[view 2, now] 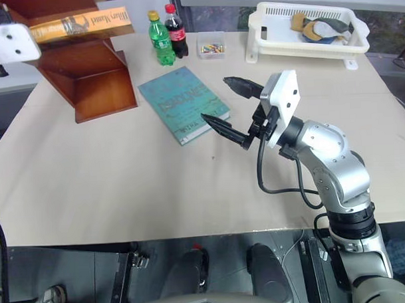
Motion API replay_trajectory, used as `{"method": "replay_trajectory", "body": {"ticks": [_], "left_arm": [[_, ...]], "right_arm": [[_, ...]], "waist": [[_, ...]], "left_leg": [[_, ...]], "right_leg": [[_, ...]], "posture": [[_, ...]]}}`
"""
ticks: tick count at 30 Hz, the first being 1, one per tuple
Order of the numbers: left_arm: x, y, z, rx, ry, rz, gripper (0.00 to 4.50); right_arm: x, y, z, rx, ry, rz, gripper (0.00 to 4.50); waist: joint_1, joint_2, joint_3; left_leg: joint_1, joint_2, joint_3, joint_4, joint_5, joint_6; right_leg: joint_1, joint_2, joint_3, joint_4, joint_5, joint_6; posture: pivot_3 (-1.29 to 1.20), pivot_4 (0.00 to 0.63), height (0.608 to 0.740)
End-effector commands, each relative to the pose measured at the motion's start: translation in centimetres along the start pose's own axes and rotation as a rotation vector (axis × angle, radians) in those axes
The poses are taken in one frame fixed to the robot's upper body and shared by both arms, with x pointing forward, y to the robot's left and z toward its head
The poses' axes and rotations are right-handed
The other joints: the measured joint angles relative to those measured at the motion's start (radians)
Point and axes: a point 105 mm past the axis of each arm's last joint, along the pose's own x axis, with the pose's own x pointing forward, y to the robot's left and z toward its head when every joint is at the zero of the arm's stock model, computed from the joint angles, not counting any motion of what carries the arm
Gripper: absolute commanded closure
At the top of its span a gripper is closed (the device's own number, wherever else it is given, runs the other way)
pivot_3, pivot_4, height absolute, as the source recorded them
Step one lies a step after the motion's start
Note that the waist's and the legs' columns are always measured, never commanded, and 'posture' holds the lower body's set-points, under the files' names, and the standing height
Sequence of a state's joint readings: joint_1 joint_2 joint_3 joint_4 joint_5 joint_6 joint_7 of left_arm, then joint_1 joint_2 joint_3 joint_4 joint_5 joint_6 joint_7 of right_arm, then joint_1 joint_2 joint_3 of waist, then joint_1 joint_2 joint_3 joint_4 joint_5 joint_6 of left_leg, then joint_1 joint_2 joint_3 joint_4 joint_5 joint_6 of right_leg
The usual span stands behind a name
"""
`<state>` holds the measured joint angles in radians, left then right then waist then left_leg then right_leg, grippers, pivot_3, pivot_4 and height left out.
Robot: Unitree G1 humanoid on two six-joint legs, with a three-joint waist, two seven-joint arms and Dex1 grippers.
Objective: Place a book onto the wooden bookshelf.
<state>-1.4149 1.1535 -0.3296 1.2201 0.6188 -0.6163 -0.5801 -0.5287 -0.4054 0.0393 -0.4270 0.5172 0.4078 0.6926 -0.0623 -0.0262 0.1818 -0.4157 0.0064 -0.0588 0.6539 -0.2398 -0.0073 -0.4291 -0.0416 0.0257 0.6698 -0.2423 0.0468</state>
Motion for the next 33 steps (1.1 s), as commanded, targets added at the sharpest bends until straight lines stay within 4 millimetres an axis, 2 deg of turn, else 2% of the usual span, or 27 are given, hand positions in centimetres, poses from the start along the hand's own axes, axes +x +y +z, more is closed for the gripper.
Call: {"method": "replay_trajectory", "body": {"ticks": [1,7,13,15,16,17,20,21,25,33], "left_arm": [[-0.9,-0.3,-2.3,-0.036,0.081,0.021,3.82],[-0.4,-1.5,-3.0,-0.054,0.122,0.005,3.82],[-0.2,-2.4,-3.3,-0.124,0.13,-0.004,3.82],[-0.3,-2.5,-3.6,-0.142,0.141,0.004,2.78],[-0.4,-2.5,-3.8,-0.151,0.146,0.007,2.64],[-0.5,-2.5,-3.9,-0.156,0.151,0.01,2.06],[-1.1,-2.4,-4.5,-0.159,0.157,0.038,0.78],[-1.3,-2.4,-4.7,-0.16,0.156,0.045,0.49],[-2.6,-1.8,-5.0,-0.182,0.1,0.103,0.49],[-4.3,-0.4,-3.8,-0.296,-0.075,0.19,0.49]], "right_arm": [[0.1,-0.1,1.8,-0.047,-0.054,0.01,0.27],[0.3,-0.9,4.0,-0.046,-0.123,-0.011,0.27],[0.1,-0.8,4.3,-0.053,-0.122,-0.009,0.27],[0.2,-0.7,4.4,-0.054,-0.122,-0.008,0.27],[0.2,-0.7,4.5,-0.054,-0.122,-0.008,0.27],[0.1,-0.7,4.5,-0.054,-0.121,-0.008,0.27],[0.1,-0.7,4.3,-0.05,-0.113,-0.006,0.27],[0.1,-0.7,4.3,-0.048,-0.11,-0.005,0.27],[0.2,-0.8,4.0,-0.041,-0.104,0.0,0.27],[0.3,-0.8,3.5,-0.031,-0.09,0.021,0.27]], "waist": [[-0.009,0.0,0.0],[-0.013,0.0,0.0],[-0.014,0.0,0.0],[-0.014,0.0,0.0],[-0.014,0.0,0.0],[-0.014,0.0,0.0],[-0.006,-0.001,0.0],[-0.006,-0.001,0.0],[-0.007,-0.001,0.0],[0.014,-0.001,0.0]], "left_leg": [[0.0,0.0,0.0,0.0,0.0,0.0],[0.002,0.001,0.004,0.0,0.0,0.0],[0.003,0.001,0.005,0.002,0.0,0.0],[0.003,0.001,0.006,0.002,0.0,0.0],[0.003,0.001,0.006,0.002,0.0,0.0],[0.003,0.001,0.006,0.002,0.0,0.0],[0.002,0.001,0.005,0.003,0.0,0.0],[0.002,0.001,0.005,0.003,0.0,0.0],[0.001,0.001,0.006,0.004,0.0,0.0],[0.0,0.001,0.003,0.008,0.0,0.0]], "right_leg": [[-0.001,0.0,0.0,0.001,0.0,0.0],[-0.003,0.001,0.004,0.007,0.0,0.0],[-0.003,0.001,0.005,0.009,0.0,0.0],[-0.003,0.001,0.006,0.009,0.0,0.0],[-0.003,0.001,0.006,0.009,0.0,0.0],[-0.004,0.001,0.006,0.01,0.0,0.0],[-0.004,0.001,0.006,0.009,0.0,0.0],[-0.004,0.001,0.006,0.009,0.0,0.0],[-0.004,0.001,0.006,0.009,0.0,0.0],[-0.002,0.001,0.003,0.01,0.0,0.0]], "posture": [[0.0,0.15,0.74],[0.0,0.15,0.74],[0.0,0.15,0.74],[0.0,0.15,0.74],[0.0,0.15,0.74],[0.0,0.15,0.74],[0.0,0.15,0.74],[0.0,0.15,0.74],[0.0,0.15,0.74],[0.0,0.15,0.74]]}}
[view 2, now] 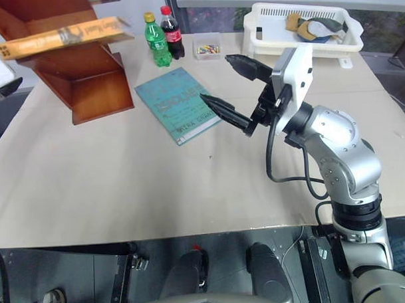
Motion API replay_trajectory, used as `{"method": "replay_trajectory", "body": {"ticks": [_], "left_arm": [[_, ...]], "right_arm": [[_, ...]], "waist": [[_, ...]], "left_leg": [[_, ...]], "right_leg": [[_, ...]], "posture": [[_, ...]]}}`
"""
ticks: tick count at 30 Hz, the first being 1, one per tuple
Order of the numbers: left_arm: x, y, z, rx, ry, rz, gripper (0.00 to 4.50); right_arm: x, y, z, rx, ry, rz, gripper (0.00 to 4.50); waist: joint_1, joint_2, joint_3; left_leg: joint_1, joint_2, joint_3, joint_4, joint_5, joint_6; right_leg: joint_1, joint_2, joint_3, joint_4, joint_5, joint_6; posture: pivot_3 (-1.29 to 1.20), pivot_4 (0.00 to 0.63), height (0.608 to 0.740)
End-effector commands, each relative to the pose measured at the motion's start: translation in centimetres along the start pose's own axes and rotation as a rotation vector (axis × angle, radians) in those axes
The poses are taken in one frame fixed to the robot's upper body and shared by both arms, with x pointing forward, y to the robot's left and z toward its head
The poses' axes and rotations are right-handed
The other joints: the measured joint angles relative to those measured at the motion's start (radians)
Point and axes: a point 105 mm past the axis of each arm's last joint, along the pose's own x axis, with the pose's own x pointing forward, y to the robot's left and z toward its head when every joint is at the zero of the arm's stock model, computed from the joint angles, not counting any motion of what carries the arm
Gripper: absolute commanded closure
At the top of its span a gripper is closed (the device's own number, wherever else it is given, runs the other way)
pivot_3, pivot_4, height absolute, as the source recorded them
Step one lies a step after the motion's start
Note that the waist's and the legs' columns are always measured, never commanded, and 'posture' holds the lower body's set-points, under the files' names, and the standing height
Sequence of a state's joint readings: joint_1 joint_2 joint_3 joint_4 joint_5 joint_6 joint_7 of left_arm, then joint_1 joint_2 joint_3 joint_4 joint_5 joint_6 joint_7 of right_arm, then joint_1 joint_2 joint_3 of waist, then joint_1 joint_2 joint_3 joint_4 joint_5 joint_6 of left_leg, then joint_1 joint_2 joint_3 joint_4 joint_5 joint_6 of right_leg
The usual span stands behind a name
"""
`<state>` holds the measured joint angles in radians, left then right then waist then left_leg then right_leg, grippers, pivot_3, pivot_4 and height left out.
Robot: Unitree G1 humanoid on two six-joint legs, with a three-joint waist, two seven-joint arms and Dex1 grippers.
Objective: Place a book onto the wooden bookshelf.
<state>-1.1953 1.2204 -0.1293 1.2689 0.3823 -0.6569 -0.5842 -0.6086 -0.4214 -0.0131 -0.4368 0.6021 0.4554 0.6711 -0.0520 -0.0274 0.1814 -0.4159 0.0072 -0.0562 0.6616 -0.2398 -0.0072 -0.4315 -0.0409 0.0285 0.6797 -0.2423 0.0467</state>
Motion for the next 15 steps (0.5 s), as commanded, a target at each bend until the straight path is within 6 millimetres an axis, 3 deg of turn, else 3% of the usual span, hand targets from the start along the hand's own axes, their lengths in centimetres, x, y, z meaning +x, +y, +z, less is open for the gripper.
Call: {"method": "replay_trajectory", "body": {"ticks": [1,5,10,15], "left_arm": [[-1.6,2.4,1.3,-0.021,-0.11,0.082,0.49],[-1.9,1.5,2.3,-0.094,-0.216,0.078,0.49],[-1.7,-3.2,4.2,-0.388,-0.369,0.006,0.49],[-3.4,-9.0,8.3,-0.908,-0.463,-0.068,2.65]], "right_arm": [[0.1,0.1,0.7,-0.023,-0.023,0.026,0.27],[0.3,0.2,0.3,-0.027,-0.012,0.044,0.27],[-0.1,0.6,-0.8,-0.042,0.039,0.043,0.27],[-2.0,-0.3,-4.5,-0.118,0.246,-0.034,0.27]], "waist": [[0.006,0.0,0.0],[0.01,0.0,0.0],[0.011,0.002,-0.001],[0.012,0.001,-0.001]], "left_leg": [[0.0,0.0,0.0,0.001,0.0,0.0],[0.0,0.0,-0.001,0.003,0.0,0.0],[0.001,0.0,-0.001,0.004,0.0,0.0],[-0.001,0.003,-0.003,0.007,0.0,0.0]], "right_leg": [[0.0,0.0,0.0,0.0,0.0,0.0],[0.001,0.0,0.0,0.001,0.0,0.0],[0.002,-0.001,0.0,0.003,0.0,0.0],[0.003,-0.004,-0.001,0.003,0.0,0.0]], "posture": [[0.0,0.15,0.74],[0.0,0.15,0.74],[0.0,0.15,0.74],[0.0,0.15,0.74]]}}
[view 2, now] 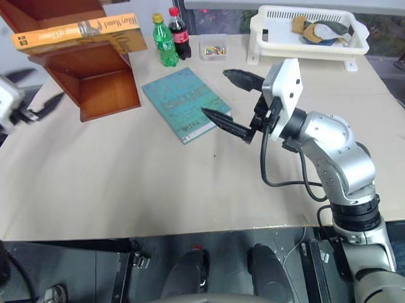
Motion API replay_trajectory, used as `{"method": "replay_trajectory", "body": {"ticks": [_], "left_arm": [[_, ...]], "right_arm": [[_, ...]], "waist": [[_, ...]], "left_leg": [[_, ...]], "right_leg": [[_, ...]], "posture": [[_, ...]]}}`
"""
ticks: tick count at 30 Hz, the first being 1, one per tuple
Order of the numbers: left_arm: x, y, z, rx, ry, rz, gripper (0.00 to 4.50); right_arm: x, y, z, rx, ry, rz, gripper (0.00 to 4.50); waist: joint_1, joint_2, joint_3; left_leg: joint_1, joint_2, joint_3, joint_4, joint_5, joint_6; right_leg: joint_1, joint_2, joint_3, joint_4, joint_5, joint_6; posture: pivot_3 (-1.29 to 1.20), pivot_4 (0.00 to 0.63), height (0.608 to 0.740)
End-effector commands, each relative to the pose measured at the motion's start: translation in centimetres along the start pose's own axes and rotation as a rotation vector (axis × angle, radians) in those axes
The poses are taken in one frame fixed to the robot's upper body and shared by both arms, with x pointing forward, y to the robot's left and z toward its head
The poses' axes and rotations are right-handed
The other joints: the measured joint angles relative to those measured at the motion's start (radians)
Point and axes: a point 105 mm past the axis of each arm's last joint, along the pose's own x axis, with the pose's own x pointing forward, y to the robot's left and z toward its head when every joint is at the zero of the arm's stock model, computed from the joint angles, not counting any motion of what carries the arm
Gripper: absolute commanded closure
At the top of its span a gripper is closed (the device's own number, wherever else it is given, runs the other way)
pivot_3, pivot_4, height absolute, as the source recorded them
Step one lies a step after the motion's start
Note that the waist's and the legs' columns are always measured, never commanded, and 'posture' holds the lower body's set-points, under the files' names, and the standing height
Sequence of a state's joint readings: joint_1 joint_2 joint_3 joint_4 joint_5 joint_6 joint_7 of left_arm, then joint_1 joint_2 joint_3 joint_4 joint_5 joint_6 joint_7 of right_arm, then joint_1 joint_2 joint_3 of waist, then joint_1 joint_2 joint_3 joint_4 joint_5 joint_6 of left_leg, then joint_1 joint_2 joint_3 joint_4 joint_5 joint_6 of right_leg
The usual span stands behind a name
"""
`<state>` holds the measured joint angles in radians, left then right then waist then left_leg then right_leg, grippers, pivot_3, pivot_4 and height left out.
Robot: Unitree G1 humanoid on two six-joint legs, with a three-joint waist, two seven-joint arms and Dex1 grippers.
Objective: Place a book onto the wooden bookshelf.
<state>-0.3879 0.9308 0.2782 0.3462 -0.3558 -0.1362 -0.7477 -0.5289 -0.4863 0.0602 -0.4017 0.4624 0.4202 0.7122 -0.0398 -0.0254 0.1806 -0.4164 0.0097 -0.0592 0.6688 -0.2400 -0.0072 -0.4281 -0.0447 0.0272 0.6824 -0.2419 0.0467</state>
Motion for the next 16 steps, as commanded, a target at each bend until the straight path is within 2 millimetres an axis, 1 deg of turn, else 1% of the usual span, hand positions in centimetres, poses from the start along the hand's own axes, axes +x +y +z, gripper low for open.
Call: {"method": "replay_trajectory", "body": {"ticks": [1,2,3,4,5,6,8,9,10,13,14,15,16], "left_arm": [[-0.8,-1.9,3.8,-0.215,-0.122,0.028,2.91],[-1.1,-3.0,3.9,-0.258,-0.118,0.014,2.64],[-1.6,-4.2,3.7,-0.287,-0.095,-0.017,2.54],[-2.0,-5.0,3.6,-0.307,-0.076,-0.034,1.94],[-2.7,-5.7,3.3,-0.331,-0.049,-0.045,1.82],[-3.6,-6.3,3.1,-0.343,-0.025,-0.055,1.38],[-5.3,-7.0,2.9,-0.347,0.025,-0.061,0.81],[-6.0,-7.2,2.7,-0.338,0.046,-0.064,0.27],[-7.0,-7.3,2.4,-0.331,0.084,-0.061,0.1],[-10.4,-7.8,1.6,-0.333,0.187,-0.078,0.1],[-11.2,-8.0,1.4,-0.336,0.208,-0.081,0.1],[-11.7,-8.3,1.2,-0.349,0.225,-0.092,0.1],[-11.9,-8.6,1.2,-0.359,0.227,-0.102,0.1]], "right_arm": [[-1.1,-0.7,-1.1,-0.067,0.086,-0.044,0.27],[-1.5,-0.8,-1.6,-0.065,0.109,-0.042,0.27],[-2.4,-1.1,-2.0,-0.05,0.14,-0.048,0.27],[-2.9,-1.3,-2.3,-0.04,0.16,-0.052,0.0],[-4.0,-1.6,-2.7,-0.033,0.196,-0.055,0.0],[-5.1,-1.7,-3.2,-0.028,0.236,-0.059,0.0],[-7.1,-1.9,-3.8,-0.024,0.304,-0.071,0.0],[-7.7,-1.9,-3.9,-0.024,0.324,-0.073,0.0],[-8.5,-1.9,-4.1,-0.02,0.351,-0.075,0.0],[-11.0,-1.8,-4.3,-0.022,0.434,-0.089,0.0],[-11.6,-1.9,-4.3,-0.022,0.454,-0.093,0.0],[-12.0,-1.9,-4.4,-0.026,0.471,-0.094,0.0],[-12.2,-1.9,-4.4,-0.026,0.476,-0.093,0.0]], "waist": [[0.0,-0.001,0.0],[0.0,-0.001,0.0],[-0.001,-0.001,0.0],[-0.001,-0.001,0.0],[0.0,0.0,0.0],[-0.001,0.0,0.0],[0.001,0.001,0.0],[0.002,0.001,0.0],[0.003,0.001,0.0],[0.003,0.002,0.0],[0.004,0.002,0.0],[0.005,0.003,-0.001],[0.005,0.003,-0.001]], "left_leg": [[0.0,0.0,-0.001,0.0,0.0,0.0],[0.0,-0.001,0.0,0.0,0.0,0.0],[0.0,-0.002,0.0,0.0,0.0,0.0],[0.003,-0.002,0.0,0.0,0.0,0.0],[0.003,-0.002,0.0,0.0,0.0,0.0],[0.004,-0.002,0.0,0.0,0.0,0.0],[0.004,-0.002,0.0,0.0,0.0,0.0],[0.008,-0.001,0.0,-0.001,0.0,0.0],[0.009,-0.001,0.0,-0.001,0.0,0.0],[0.014,-0.001,0.001,-0.002,0.0,0.0],[0.021,0.0,0.002,-0.003,-0.001,0.001],[0.022,-0.001,0.002,-0.003,-0.001,0.001],[0.022,0.001,0.003,-0.003,-0.001,0.001]], "right_leg": [[0.0,0.0,0.0,0.0,0.0,0.001],[0.0,0.0,0.0,0.0,0.0,0.001],[0.0,0.001,0.0,0.0,0.001,0.001],[0.001,0.001,0.0,0.001,0.001,0.001],[0.002,0.002,0.0,0.0,0.001,0.001],[0.002,0.002,0.0,0.0,0.0,0.0],[0.003,0.002,0.0,0.0,0.0,0.001],[0.008,0.002,0.0,-0.004,0.0,0.0],[0.009,0.002,0.0,-0.004,0.0,0.0],[0.015,0.004,0.0,-0.006,0.0,0.0],[0.02,0.004,0.001,-0.006,-0.001,0.0],[0.021,0.004,0.001,-0.006,-0.003,-0.003],[0.021,0.006,0.002,-0.008,-0.004,-0.002]], "posture": [[0.0,0.15,0.74],[0.0,0.15,0.74],[0.0,0.15,0.74],[0.0,0.15,0.74],[0.0,0.15,0.74],[0.0,0.15,0.74],[0.0,0.15,0.74],[0.0,0.15,0.74],[0.0,0.15,0.74],[0.0,0.15,0.74],[0.0,0.15,0.74],[0.0,0.15,0.74],[0.0,0.15,0.74]]}}
